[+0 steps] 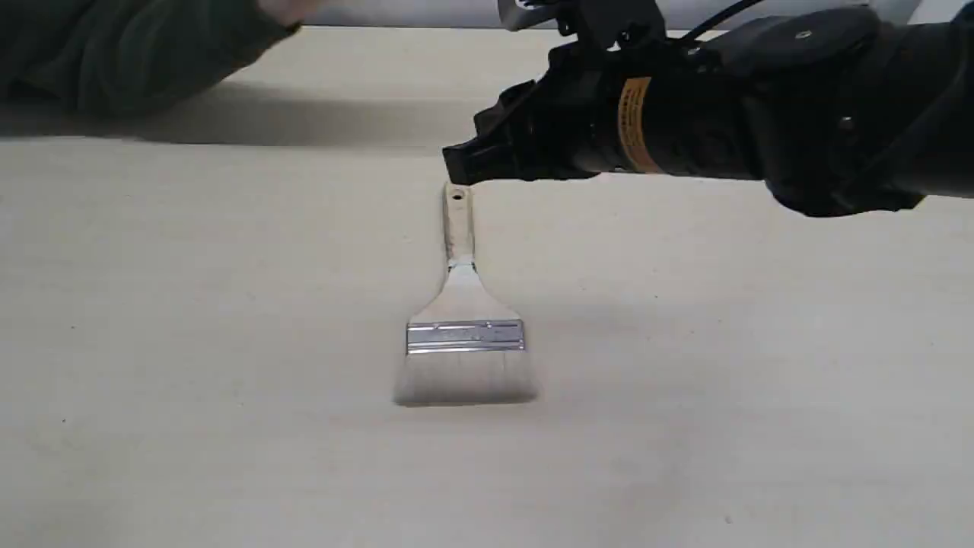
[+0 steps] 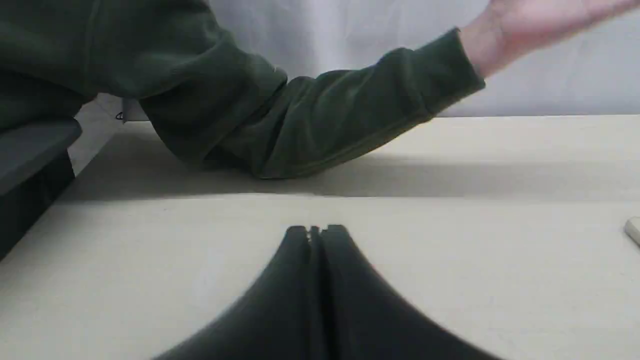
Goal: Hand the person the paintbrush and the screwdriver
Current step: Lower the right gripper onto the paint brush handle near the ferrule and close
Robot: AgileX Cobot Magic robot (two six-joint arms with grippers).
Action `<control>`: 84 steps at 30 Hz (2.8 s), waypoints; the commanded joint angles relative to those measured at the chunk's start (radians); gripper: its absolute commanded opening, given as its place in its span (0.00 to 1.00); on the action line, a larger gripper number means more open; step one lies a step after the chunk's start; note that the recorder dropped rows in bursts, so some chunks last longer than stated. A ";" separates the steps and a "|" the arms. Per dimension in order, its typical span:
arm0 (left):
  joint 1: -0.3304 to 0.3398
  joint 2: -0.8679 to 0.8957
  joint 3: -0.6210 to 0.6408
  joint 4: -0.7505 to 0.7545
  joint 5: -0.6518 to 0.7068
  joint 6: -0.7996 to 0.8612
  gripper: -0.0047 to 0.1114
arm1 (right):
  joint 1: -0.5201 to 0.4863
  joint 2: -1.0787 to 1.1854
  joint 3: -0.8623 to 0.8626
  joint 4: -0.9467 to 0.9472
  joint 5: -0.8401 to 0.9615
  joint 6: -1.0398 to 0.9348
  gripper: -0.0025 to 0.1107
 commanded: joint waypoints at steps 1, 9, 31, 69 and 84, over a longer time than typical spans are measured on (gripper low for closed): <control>-0.008 -0.002 0.002 -0.005 -0.009 -0.002 0.04 | 0.003 0.043 0.007 0.002 -0.010 0.004 0.26; -0.008 -0.002 0.002 -0.005 -0.009 -0.002 0.04 | 0.003 0.166 0.007 0.002 -0.032 0.009 0.42; -0.008 -0.002 0.002 -0.003 -0.013 -0.002 0.04 | 0.003 0.306 -0.068 0.002 -0.083 0.047 0.52; -0.008 -0.002 0.002 -0.004 -0.011 -0.002 0.04 | 0.003 0.433 -0.149 0.002 -0.030 0.081 0.50; -0.008 -0.002 0.002 -0.003 -0.013 -0.002 0.04 | 0.003 0.433 -0.149 0.002 -0.085 0.099 0.48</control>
